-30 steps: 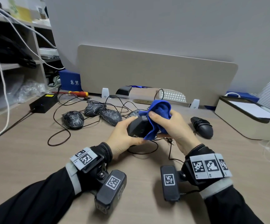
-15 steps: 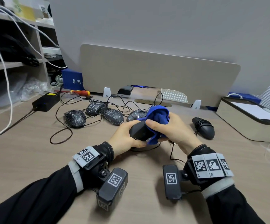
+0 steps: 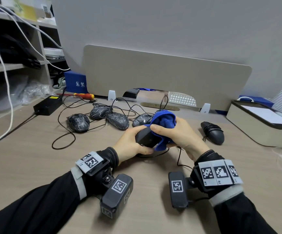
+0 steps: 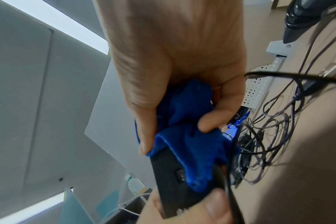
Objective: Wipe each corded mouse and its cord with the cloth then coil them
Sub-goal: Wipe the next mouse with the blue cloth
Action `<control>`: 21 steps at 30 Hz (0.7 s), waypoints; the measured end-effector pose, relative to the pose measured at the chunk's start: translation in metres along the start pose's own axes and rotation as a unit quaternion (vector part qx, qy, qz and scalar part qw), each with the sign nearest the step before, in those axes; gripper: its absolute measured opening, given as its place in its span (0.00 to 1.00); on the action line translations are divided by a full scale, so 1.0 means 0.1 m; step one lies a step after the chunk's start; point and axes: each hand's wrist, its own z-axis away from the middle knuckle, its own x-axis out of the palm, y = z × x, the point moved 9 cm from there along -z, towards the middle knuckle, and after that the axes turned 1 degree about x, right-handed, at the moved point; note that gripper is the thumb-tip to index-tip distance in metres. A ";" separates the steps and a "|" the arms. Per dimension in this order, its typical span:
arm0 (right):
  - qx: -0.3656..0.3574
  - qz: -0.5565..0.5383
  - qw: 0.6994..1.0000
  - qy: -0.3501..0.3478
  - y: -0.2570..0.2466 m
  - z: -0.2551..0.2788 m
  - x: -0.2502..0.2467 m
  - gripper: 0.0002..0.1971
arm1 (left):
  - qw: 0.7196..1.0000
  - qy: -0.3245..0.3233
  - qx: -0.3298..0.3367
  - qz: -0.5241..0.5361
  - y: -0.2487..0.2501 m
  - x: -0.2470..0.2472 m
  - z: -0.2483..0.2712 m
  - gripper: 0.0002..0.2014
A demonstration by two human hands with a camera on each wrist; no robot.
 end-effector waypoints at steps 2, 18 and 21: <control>0.017 -0.017 1.000 0.011 0.04 -0.01 -0.06 0.09 | 1.000 -0.003 -0.001 0.000 -0.01 0.01 0.00 0.28; 0.011 -0.006 1.000 -0.013 -0.02 0.06 -0.01 0.09 | 1.000 -0.019 -0.017 -0.008 -0.02 0.04 0.01 0.25; 0.015 0.000 1.000 0.004 -0.01 0.04 -0.01 0.11 | 1.000 -0.022 -0.015 -0.011 0.00 0.05 0.01 0.26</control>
